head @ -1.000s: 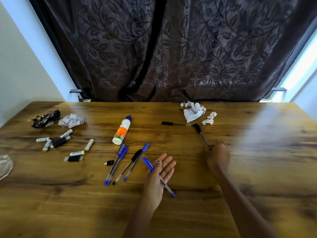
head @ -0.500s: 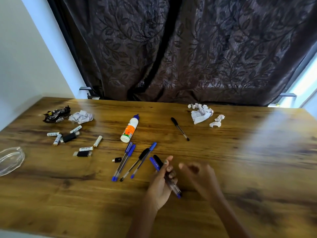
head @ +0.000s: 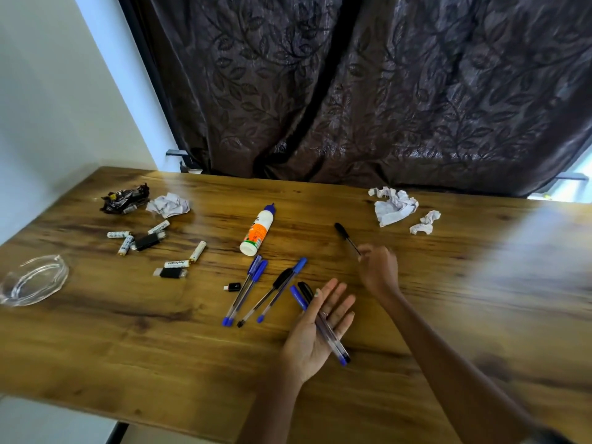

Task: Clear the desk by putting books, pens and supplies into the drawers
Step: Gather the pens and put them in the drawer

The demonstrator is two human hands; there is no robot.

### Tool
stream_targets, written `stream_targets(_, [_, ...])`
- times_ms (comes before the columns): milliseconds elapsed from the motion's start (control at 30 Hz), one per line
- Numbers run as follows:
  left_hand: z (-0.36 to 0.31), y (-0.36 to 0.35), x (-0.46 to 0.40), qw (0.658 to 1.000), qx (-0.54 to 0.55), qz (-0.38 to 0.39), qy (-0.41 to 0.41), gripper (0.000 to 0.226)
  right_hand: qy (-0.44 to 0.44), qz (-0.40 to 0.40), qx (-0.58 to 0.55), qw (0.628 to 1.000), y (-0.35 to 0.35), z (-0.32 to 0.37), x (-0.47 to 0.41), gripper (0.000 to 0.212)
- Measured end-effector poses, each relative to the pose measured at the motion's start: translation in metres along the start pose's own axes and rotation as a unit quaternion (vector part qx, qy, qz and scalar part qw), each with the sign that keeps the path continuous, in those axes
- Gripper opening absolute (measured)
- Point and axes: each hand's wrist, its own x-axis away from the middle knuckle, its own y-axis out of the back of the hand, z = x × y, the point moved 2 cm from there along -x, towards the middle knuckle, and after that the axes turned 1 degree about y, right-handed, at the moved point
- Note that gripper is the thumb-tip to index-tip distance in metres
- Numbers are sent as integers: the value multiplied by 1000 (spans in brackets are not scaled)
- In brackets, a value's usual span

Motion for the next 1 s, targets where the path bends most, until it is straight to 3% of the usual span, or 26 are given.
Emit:
stream_targets(167, [1,2,-4,1000,13,-12,1,51,11,13,-151,988,30,13,99,24])
stream_targets(367, [0,0,3,1000,-6,-29,-8,50,53,105,-114,987,8,15,162,32])
stream_targets(500, [-16,11,25,998,46,-53,-9,36,96,118,-117,981,19,36,155,10])
stream_targets(600, [-35,29,47,993,91,-55,-42,33,123,115,-115,979,14,56,143,11])
stream_targets(733, [-55,54,72,986,121,-77,-82,32,184,145,-18,972,-23,82,128,24])
stream_targets(867, [-63,71,92,984,132,-85,-86,33,232,214,146,937,-55,99,130,44])
stream_targets(1000, [-62,76,106,985,136,-70,-86,37,229,167,170,944,-55,98,144,37])
